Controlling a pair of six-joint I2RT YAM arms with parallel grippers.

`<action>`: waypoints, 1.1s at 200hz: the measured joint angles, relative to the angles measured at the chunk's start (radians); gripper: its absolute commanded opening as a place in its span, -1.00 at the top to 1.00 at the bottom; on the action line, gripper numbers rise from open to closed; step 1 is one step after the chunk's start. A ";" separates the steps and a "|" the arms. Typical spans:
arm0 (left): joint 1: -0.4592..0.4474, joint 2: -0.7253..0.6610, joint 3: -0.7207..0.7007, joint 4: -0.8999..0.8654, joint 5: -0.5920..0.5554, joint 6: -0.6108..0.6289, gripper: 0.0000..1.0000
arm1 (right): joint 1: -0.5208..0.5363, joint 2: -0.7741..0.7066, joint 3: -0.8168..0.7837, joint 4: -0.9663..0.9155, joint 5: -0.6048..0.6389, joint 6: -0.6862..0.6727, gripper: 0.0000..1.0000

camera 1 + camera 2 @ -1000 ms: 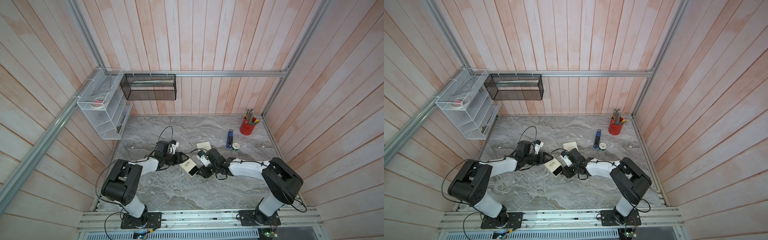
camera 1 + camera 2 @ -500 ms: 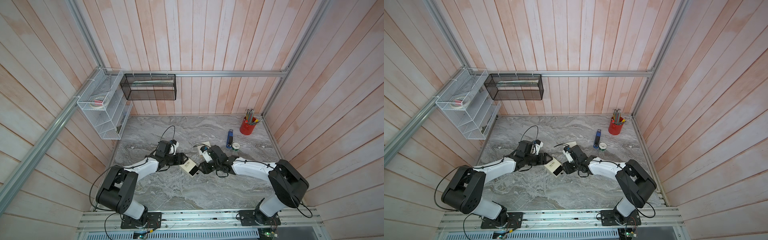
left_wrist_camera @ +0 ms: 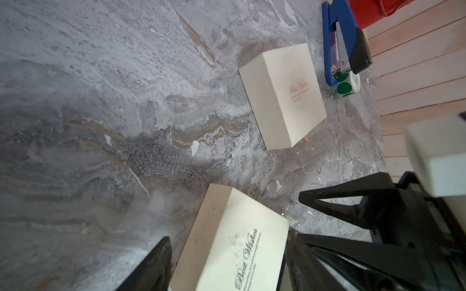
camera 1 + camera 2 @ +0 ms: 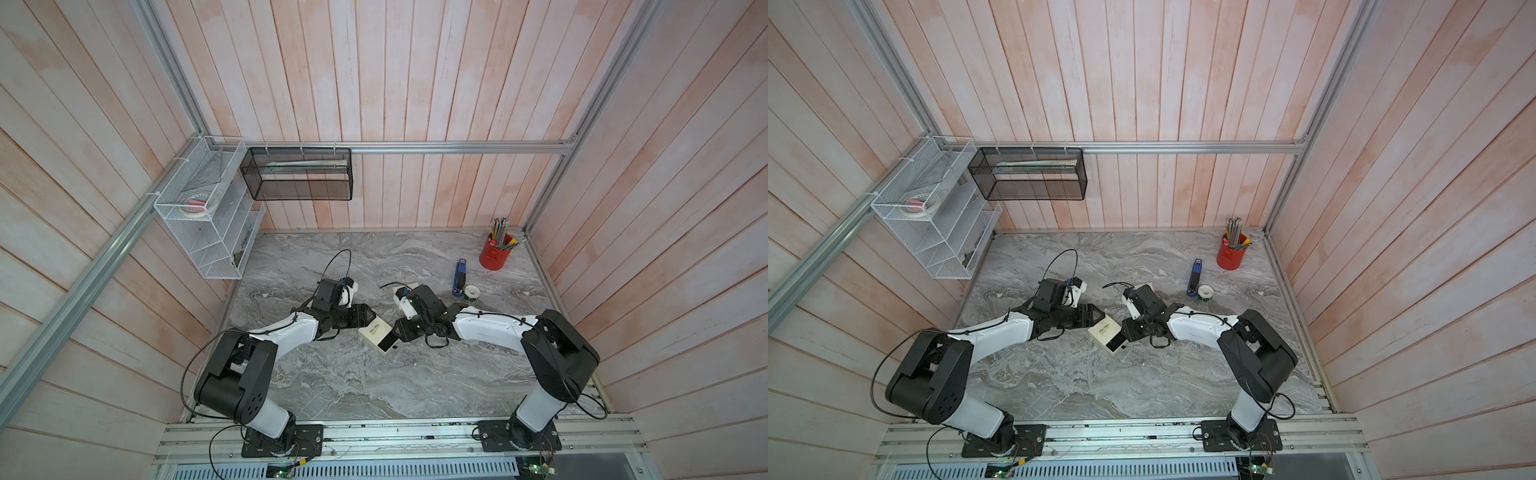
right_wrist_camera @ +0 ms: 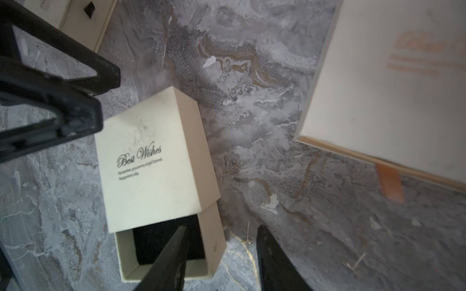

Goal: Place the earrings into the drawer-style jewelry box
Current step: Adjust the jewelry box at the center of the board.

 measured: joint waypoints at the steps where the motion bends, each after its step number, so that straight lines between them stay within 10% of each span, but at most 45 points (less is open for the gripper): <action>1: 0.000 0.000 0.000 0.000 0.000 0.000 -0.44 | 0.000 0.000 0.000 -0.001 0.000 0.000 0.09; 220: -0.001 -0.054 -0.084 0.000 -0.020 -0.034 -0.34 | -0.045 0.166 0.211 -0.154 0.054 -0.002 0.19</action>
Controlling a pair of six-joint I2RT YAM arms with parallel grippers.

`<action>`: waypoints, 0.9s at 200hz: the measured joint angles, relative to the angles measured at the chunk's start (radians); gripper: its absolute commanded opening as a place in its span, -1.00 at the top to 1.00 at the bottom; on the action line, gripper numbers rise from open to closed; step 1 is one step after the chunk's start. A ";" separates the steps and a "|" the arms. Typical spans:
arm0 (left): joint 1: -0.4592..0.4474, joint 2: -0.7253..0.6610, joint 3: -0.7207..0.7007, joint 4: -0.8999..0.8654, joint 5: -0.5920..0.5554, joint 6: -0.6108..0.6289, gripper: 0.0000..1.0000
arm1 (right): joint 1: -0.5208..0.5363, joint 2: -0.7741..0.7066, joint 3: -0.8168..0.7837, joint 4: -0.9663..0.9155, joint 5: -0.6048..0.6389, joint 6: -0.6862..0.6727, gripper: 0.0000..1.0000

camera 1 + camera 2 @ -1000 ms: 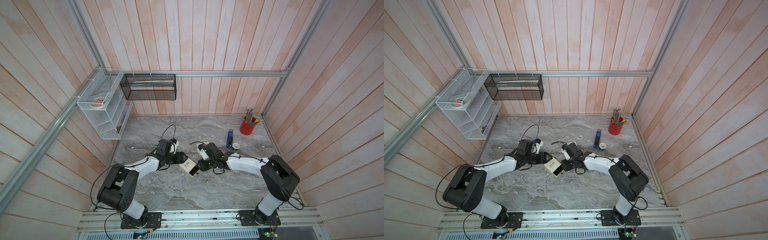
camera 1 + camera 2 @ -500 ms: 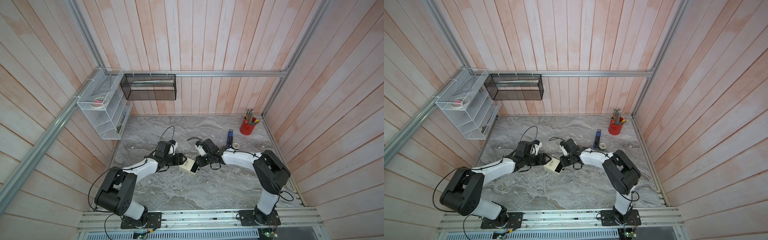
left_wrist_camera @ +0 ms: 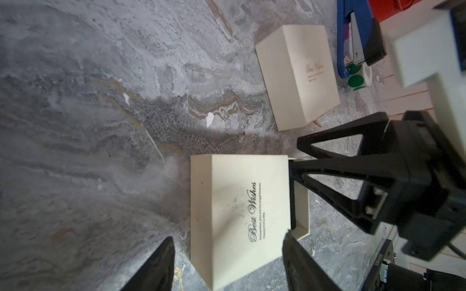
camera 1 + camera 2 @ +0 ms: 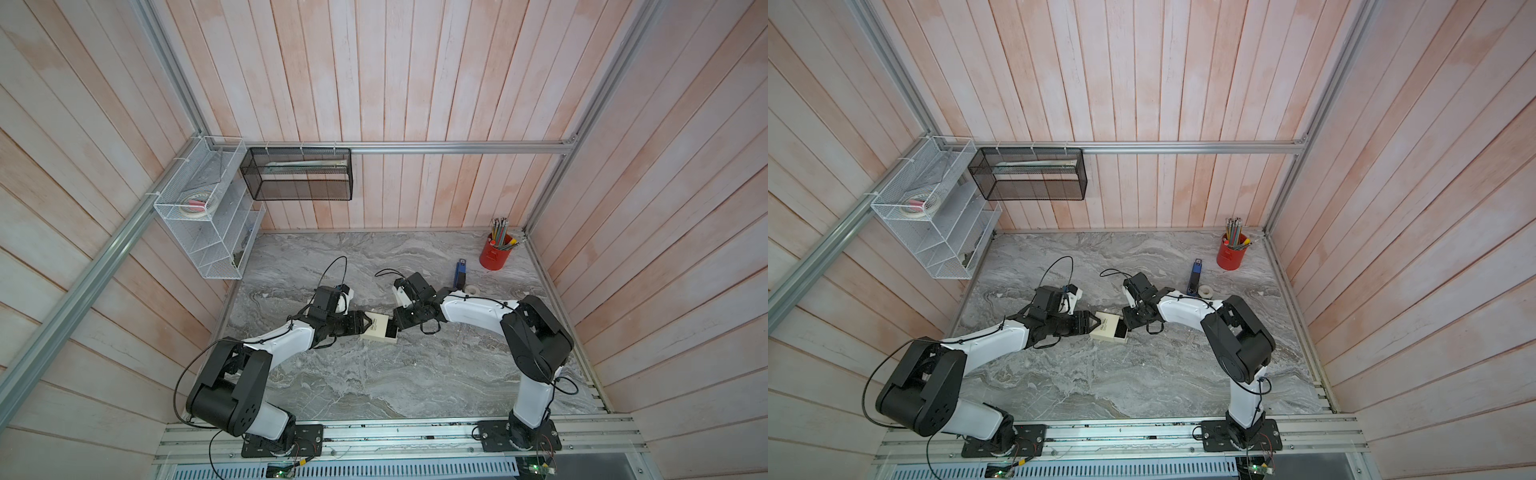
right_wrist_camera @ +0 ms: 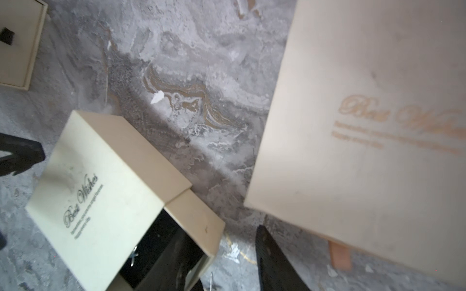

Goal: Place the earrings into the drawer-style jewelry box
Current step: Adjust the jewelry box at the center of the board, then open the drawer in the jewelry box.

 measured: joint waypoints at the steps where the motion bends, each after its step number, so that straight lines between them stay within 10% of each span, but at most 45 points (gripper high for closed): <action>1: 0.000 0.001 0.000 0.000 0.000 0.000 -0.34 | 0.000 0.000 0.000 0.000 0.000 0.001 0.19; 180: -0.006 0.068 0.042 -0.060 -0.049 0.015 -0.12 | 0.014 -0.041 -0.032 -0.051 0.058 0.023 0.47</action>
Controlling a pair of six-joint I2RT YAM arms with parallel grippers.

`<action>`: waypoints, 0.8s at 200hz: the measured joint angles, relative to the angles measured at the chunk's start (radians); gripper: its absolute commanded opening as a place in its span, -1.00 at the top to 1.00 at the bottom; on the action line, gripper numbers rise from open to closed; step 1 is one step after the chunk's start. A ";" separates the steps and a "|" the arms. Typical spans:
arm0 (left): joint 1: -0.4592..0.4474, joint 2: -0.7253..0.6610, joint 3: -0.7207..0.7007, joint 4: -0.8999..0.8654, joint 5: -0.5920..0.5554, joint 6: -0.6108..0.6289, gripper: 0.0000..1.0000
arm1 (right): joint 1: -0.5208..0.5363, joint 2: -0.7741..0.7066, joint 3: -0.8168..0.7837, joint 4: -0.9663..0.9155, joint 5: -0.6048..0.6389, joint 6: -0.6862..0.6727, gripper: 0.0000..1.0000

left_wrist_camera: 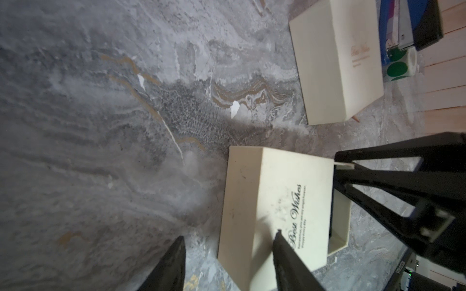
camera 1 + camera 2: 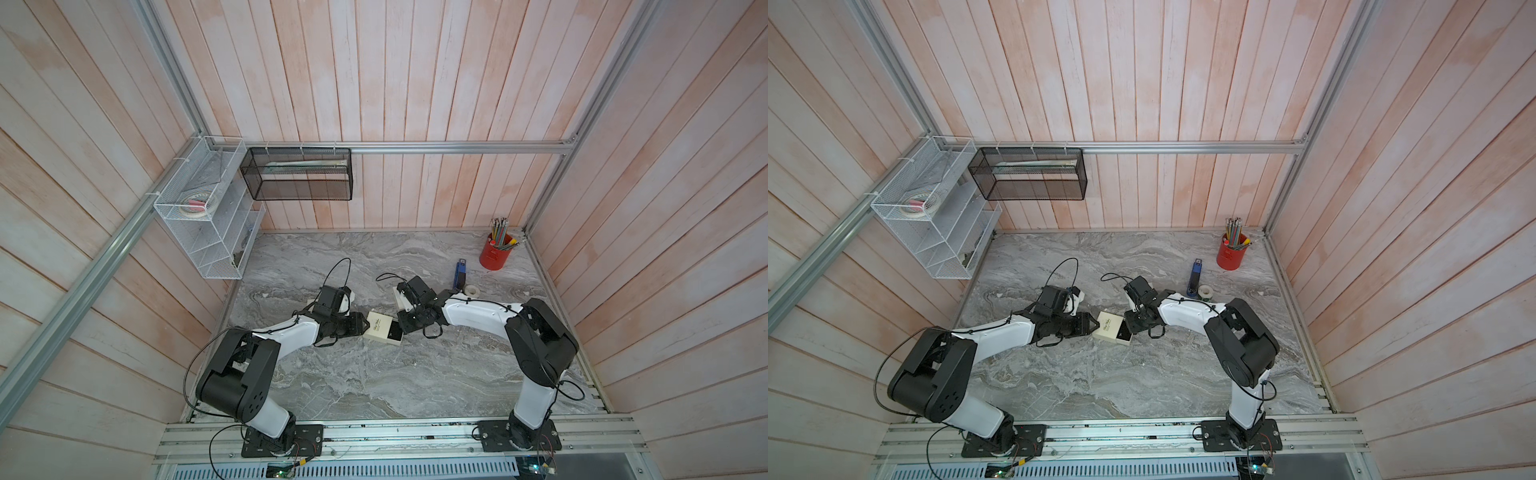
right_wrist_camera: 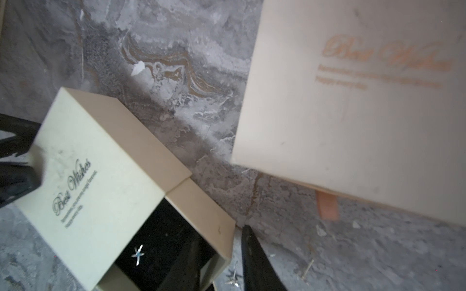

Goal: Place the earrings into the drawer-style jewelry box
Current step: Open the drawer in the jewelry box.

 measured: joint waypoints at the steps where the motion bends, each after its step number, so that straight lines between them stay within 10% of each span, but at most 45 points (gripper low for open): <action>1: 0.000 0.000 0.000 0.000 0.000 0.000 -0.12 | 0.000 0.000 0.000 0.000 0.000 0.000 0.47; 160: -0.002 -0.062 0.064 -0.060 -0.019 -0.023 -0.35 | -0.005 -0.148 -0.066 -0.016 0.029 -0.019 0.12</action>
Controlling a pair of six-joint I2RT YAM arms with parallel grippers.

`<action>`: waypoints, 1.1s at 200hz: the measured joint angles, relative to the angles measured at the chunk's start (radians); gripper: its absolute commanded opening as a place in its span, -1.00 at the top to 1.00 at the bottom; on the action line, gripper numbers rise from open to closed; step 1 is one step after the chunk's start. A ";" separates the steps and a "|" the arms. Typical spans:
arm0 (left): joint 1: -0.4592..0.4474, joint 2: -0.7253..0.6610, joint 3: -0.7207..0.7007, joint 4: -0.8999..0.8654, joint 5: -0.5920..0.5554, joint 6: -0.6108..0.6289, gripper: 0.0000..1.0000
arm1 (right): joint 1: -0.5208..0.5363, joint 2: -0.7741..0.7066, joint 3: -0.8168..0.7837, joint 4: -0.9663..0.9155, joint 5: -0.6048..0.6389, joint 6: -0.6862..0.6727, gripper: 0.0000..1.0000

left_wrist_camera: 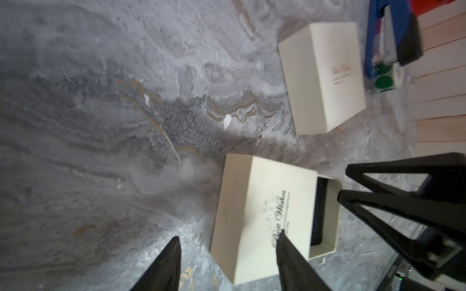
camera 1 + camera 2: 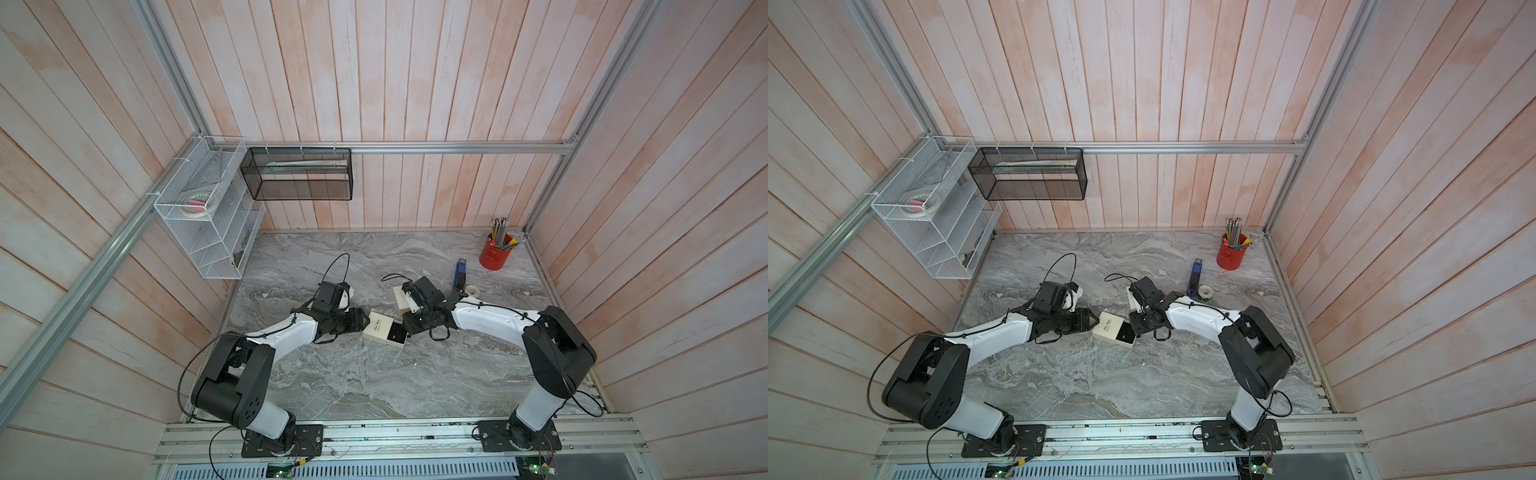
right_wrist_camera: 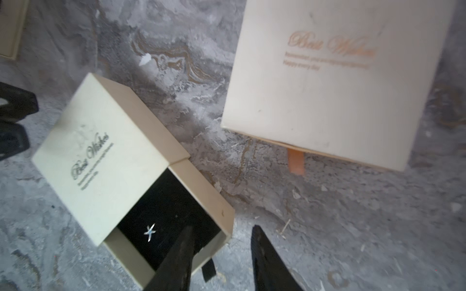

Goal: Place the earrings into the drawer-style jewelry box
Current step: Open the drawer in the jewelry box, then pick up the earring from the center of the board.

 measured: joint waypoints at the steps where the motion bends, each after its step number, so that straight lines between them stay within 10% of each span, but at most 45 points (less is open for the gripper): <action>1: 0.000 -0.002 0.002 0.000 0.000 -0.001 -0.35 | 0.000 -0.006 -0.001 0.000 0.002 -0.001 0.11; 117: -0.222 -0.047 0.072 0.075 -0.042 -0.046 -0.38 | -0.297 -0.307 -0.209 0.019 -0.069 0.076 0.35; 220: -0.275 0.170 0.258 0.099 -0.095 -0.042 -0.36 | -0.361 -0.047 -0.008 -0.183 -0.266 -0.039 0.46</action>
